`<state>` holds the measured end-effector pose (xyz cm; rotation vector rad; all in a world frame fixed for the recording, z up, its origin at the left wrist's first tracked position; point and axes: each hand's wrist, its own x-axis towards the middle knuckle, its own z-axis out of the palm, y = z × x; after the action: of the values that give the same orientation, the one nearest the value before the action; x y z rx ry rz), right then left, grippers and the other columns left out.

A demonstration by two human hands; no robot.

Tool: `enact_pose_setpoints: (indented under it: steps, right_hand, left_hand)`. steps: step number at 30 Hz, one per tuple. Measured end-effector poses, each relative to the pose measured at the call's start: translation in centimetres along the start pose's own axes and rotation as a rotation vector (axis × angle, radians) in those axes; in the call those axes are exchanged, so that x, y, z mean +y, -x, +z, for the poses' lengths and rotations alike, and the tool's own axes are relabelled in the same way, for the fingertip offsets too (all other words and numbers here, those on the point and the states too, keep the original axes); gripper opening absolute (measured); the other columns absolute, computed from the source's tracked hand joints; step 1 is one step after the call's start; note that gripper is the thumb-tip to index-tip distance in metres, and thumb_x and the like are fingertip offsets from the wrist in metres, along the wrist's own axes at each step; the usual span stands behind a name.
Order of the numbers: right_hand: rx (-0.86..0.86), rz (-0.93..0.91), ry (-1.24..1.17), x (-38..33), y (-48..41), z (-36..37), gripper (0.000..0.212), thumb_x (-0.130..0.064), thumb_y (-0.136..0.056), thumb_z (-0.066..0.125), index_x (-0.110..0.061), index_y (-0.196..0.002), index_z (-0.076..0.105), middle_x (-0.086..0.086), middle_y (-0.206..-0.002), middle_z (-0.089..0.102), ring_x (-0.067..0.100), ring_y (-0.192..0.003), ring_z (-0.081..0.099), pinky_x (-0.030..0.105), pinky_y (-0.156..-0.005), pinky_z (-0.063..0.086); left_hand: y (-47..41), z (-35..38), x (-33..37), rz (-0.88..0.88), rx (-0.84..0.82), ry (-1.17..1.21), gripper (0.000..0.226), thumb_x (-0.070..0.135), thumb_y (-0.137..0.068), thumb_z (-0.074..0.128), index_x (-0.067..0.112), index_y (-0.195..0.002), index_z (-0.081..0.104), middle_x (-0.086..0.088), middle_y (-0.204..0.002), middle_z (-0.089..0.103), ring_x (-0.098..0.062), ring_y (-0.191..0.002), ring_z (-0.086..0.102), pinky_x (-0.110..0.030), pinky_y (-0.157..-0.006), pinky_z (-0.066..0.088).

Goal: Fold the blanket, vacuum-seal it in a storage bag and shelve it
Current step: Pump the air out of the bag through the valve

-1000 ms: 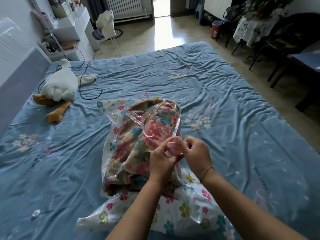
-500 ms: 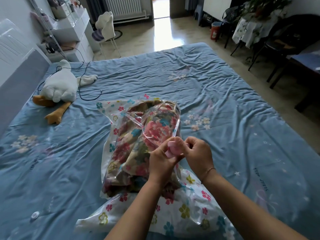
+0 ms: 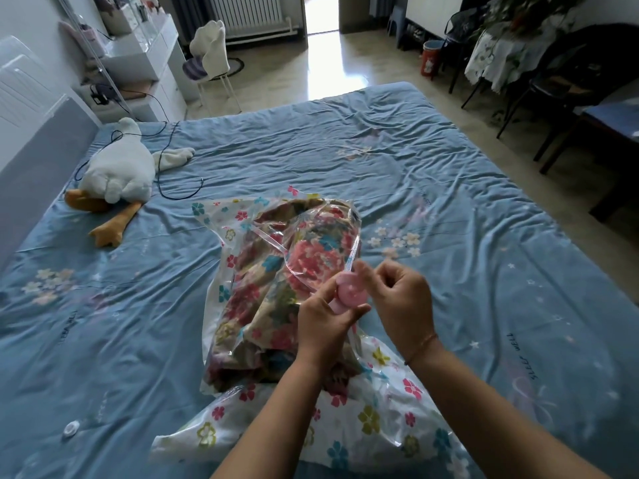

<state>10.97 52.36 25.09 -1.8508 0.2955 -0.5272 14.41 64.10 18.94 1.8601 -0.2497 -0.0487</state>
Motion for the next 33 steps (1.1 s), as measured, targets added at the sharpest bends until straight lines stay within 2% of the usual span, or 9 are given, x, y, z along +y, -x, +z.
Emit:
enact_pose_setpoints:
  steps: [5, 7, 10, 13, 18, 23, 26, 30, 33]
  right_hand:
    - [0.168, -0.303, -0.303, -5.9, -0.5, -1.4, 0.048, -0.038, -0.087, 0.063, -0.018, -0.053, 0.035, 0.008, -0.046, 0.045, 0.012, -0.045, 0.047, 0.023, -0.046, 0.032]
    - [0.097, -0.232, -0.218, -3.7, -0.4, -0.6, 0.047, -0.046, -0.088, 0.061, -0.024, -0.056, 0.036, 0.007, -0.052, 0.061, 0.017, -0.052, 0.063, 0.03, -0.047, 0.041]
    - [-0.065, 0.02, 0.098, 1.1, -0.2, 0.6, 0.055, -0.065, -0.081, 0.059, -0.023, -0.053, 0.036, -0.01, -0.046, 0.042, 0.005, -0.044, 0.04, 0.029, -0.051, 0.034]
    - [-0.13, 0.081, 0.032, 0.6, -0.6, 0.4, 0.051, -0.063, -0.073, 0.063, -0.021, -0.053, 0.04, -0.01, -0.05, 0.048, 0.005, -0.047, 0.043, 0.032, -0.052, 0.036]
    - [0.044, -0.206, -0.388, -5.6, -1.2, -1.2, 0.046, -0.039, -0.088, 0.066, -0.02, -0.059, 0.036, 0.045, -0.071, 0.056, 0.041, -0.073, 0.071, 0.052, -0.054, 0.044]
    - [-0.037, -0.016, 0.041, 0.5, 0.4, 0.3, 0.059, -0.078, -0.077, 0.049, -0.025, -0.055, 0.034, -0.007, -0.048, 0.038, 0.008, -0.046, 0.04, 0.036, -0.048, 0.035]
    - [-0.078, 0.06, 0.087, 1.1, 0.0, 0.2, 0.058, -0.071, -0.075, 0.058, -0.022, -0.051, 0.038, -0.01, -0.045, 0.039, 0.006, -0.045, 0.035, 0.027, -0.051, 0.033]
    - [0.097, -0.228, -0.302, -5.0, -0.9, -1.2, 0.051, -0.043, -0.086, 0.065, -0.018, -0.053, 0.035, 0.009, -0.049, 0.054, 0.019, -0.045, 0.045, 0.028, -0.048, 0.037]
    - [0.115, -0.287, -0.216, -4.6, -0.4, -0.6, 0.046, -0.046, -0.086, 0.064, -0.026, -0.056, 0.035, 0.006, -0.05, 0.056, 0.02, -0.048, 0.055, 0.034, -0.046, 0.04]
  left_hand:
    - [-0.5, -0.2, -0.3, -0.005, 0.02, -0.012, 0.068, 0.04, -0.064, 0.085, 0.021, -0.126, 0.063, 0.004, -0.123, 0.067, -0.007, -0.114, 0.062, -0.038, -0.098, 0.052]
    - [-0.4, -0.1, -0.3, -0.022, 0.011, -0.01, 0.069, 0.043, -0.065, 0.082, 0.021, -0.127, 0.062, 0.006, -0.121, 0.068, -0.007, -0.113, 0.063, -0.039, -0.097, 0.052]
    - [-0.1, 0.0, 0.0, -0.037, 0.004, 0.004, 0.052, 0.024, -0.069, 0.085, 0.021, -0.118, 0.068, 0.006, -0.112, 0.072, -0.004, -0.105, 0.066, -0.037, -0.093, 0.055]
    - [-0.1, -0.4, 0.3, -0.03, -0.002, 0.025, 0.05, 0.024, -0.07, 0.084, 0.02, -0.117, 0.068, 0.006, -0.111, 0.072, -0.004, -0.104, 0.067, -0.034, -0.092, 0.055]
    - [-0.6, -0.5, 0.0, -0.043, 0.002, 0.023, 0.075, 0.046, -0.062, 0.082, 0.02, -0.129, 0.06, 0.005, -0.122, 0.068, -0.008, -0.113, 0.064, -0.039, -0.098, 0.052]
    - [0.0, 0.0, -0.1, -0.029, -0.004, -0.007, 0.054, 0.036, -0.066, 0.084, 0.029, -0.117, 0.067, 0.009, -0.112, 0.071, -0.004, -0.105, 0.066, -0.037, -0.092, 0.055]
    - [0.1, -0.2, 0.3, -0.019, -0.008, -0.006, 0.05, 0.029, -0.068, 0.085, 0.033, -0.114, 0.067, 0.01, -0.11, 0.072, -0.002, -0.104, 0.066, -0.034, -0.092, 0.055]
    - [-0.6, -0.4, -0.1, -0.012, 0.003, -0.01, 0.077, 0.049, -0.061, 0.081, 0.018, -0.129, 0.06, 0.004, -0.121, 0.068, -0.008, -0.112, 0.064, -0.039, -0.096, 0.053]
    - [-0.5, -0.5, -0.2, -0.031, 0.009, 0.001, 0.076, 0.048, -0.061, 0.081, 0.018, -0.129, 0.061, 0.004, -0.121, 0.069, -0.009, -0.112, 0.064, -0.039, -0.096, 0.053]
